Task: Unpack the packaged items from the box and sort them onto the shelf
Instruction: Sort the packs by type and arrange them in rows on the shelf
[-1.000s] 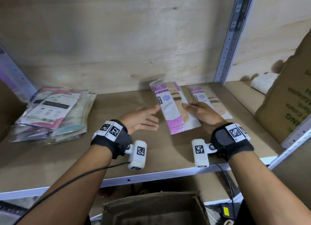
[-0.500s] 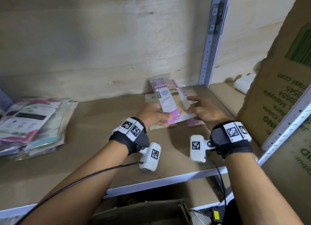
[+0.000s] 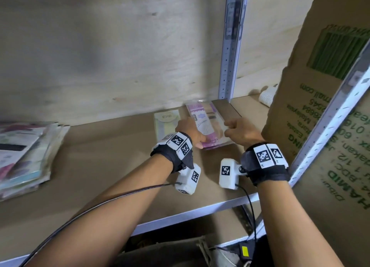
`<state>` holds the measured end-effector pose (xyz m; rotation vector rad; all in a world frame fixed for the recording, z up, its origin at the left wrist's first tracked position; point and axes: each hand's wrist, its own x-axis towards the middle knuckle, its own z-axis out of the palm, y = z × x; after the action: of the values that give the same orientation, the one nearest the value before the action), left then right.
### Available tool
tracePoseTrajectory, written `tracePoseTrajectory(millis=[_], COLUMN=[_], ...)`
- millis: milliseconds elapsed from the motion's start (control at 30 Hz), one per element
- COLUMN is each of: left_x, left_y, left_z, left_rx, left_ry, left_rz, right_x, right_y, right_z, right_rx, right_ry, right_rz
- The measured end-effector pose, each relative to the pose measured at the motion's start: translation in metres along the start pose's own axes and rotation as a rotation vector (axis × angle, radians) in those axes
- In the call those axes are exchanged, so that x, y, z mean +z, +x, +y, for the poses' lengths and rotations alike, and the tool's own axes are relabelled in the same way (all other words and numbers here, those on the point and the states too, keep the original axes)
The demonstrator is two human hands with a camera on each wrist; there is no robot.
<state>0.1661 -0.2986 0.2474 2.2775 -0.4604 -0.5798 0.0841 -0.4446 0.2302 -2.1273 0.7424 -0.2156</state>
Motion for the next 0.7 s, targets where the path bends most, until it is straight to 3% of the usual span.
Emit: tracePoseTrajectory(millis=[700], left_x=[0.0067], left_y=[-0.0062], left_z=[0.0063], left_rx=[-0.033], left_ry=[0.094], left_rz=[0.061], right_x=[-0.0033], right_y=[-0.0024], right_z=[0.0022], right_rx=[0.026], right_ry=[-0.041], right_rz=[-0.035])
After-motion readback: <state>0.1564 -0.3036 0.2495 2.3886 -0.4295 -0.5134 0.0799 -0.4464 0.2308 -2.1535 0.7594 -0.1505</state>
